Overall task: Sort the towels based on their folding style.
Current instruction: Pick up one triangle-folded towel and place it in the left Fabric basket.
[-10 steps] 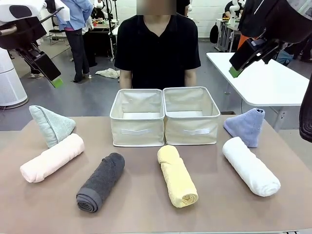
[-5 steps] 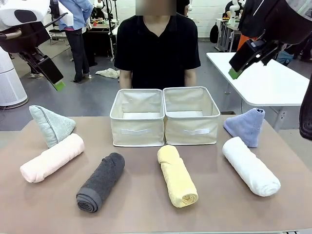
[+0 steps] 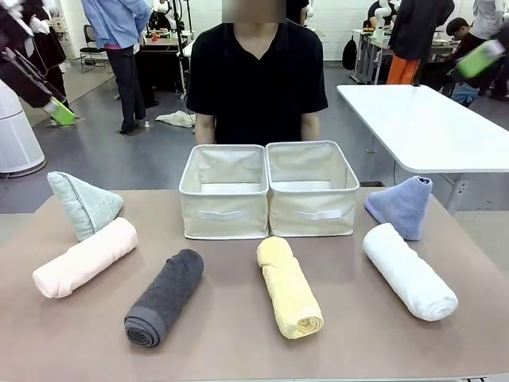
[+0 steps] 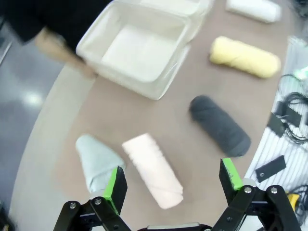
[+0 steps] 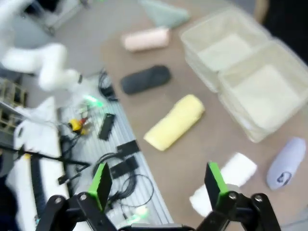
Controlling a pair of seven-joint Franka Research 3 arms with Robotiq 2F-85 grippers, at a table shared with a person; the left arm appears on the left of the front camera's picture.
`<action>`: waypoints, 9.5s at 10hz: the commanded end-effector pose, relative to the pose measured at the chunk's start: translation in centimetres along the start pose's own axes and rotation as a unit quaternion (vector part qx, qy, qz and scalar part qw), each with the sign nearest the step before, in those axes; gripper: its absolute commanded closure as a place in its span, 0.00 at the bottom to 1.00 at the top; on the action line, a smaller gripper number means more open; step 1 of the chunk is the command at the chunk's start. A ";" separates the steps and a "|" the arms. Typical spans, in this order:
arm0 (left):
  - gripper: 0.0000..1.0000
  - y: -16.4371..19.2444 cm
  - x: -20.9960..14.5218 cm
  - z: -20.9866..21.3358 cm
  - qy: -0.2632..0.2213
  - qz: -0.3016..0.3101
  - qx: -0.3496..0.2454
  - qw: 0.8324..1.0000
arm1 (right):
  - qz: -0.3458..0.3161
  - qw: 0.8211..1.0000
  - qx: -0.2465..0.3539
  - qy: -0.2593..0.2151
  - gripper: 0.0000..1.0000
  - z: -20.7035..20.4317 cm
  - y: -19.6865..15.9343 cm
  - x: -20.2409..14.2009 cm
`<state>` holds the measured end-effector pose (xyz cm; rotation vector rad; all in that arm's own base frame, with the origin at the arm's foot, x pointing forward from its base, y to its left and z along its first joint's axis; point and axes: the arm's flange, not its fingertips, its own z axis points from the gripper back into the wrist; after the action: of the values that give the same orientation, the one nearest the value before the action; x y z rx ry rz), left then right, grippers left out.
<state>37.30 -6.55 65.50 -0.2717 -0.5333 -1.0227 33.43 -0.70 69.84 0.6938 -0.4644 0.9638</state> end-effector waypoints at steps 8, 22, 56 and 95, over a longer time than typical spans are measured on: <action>0.00 9.8 -14.3 6.5 -0.148 0.035 -0.169 0.974 | 0.036 0.988 0.088 -0.126 0.00 6.1 -9.0 -13.0; 0.00 9.2 -19.0 8.7 -0.191 -0.013 -0.122 0.974 | 0.022 0.986 0.061 -0.153 0.00 8.7 -8.6 -17.9; 0.00 16.7 -6.5 -14.6 0.243 0.271 0.111 0.925 | 0.022 0.986 0.061 -0.153 0.00 8.7 -8.6 -17.9; 0.85 4.3 0.4 -1.3 0.295 0.128 0.123 0.939 | 0.022 0.986 0.061 -0.153 0.00 8.7 -8.6 -17.9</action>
<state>42.66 -3.35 63.54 0.1697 -0.0299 -0.6239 31.38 -20.52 61.60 0.9421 -0.6866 0.9385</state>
